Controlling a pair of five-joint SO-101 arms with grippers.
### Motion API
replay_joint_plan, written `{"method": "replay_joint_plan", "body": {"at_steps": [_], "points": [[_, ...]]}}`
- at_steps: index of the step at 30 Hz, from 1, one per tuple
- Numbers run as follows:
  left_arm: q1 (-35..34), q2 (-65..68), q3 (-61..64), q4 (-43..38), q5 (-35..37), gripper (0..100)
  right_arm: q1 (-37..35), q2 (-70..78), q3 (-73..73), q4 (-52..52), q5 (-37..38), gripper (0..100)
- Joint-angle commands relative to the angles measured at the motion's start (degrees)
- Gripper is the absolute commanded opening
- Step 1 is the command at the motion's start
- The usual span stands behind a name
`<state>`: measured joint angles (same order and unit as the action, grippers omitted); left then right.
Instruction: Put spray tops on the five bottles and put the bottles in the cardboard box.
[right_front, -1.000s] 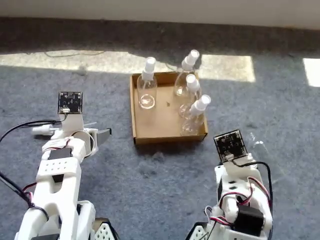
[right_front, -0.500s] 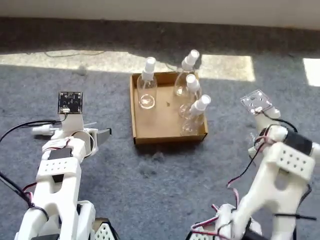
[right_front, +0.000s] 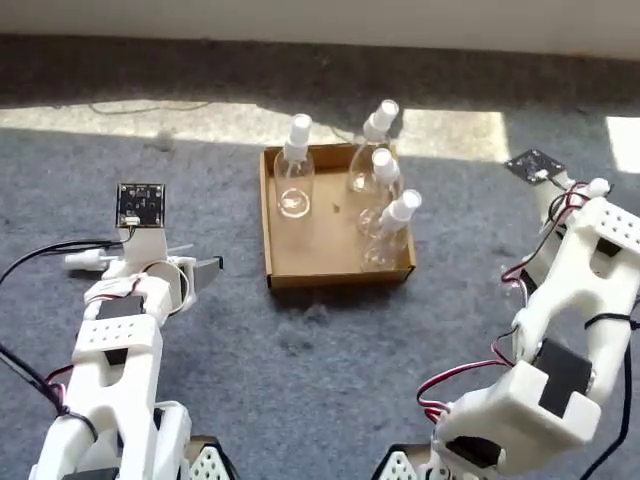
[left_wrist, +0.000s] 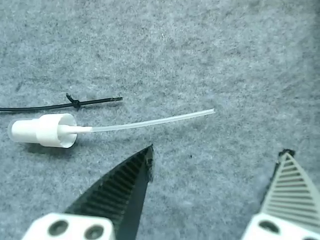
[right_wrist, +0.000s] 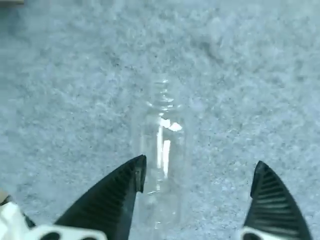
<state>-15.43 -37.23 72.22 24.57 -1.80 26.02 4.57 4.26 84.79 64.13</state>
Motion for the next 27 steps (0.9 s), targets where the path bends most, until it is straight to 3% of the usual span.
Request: {"method": "replay_joint_plan", "body": {"at_steps": [1,9,15,23,27], "points": [[1.10,-1.19,-0.13,-0.88,0.18,34,-2.95,-0.66,-3.12,8.13,0.88,31.2],[1.10,-1.19,-0.13,-0.88,0.18,34,-2.24,0.48,0.66,4.18,1.58,32.0],[1.10,-1.19,-0.13,-0.88,0.18,34,-2.24,0.48,5.76,-0.75,3.25,44.1],[1.10,-1.19,-0.13,-0.88,0.18,34,-2.68,0.84,6.29,-1.54,5.27,44.3],[1.10,-1.19,-0.13,-0.79,0.18,34,-2.77,0.92,11.30,-6.81,5.27,44.3]]}}
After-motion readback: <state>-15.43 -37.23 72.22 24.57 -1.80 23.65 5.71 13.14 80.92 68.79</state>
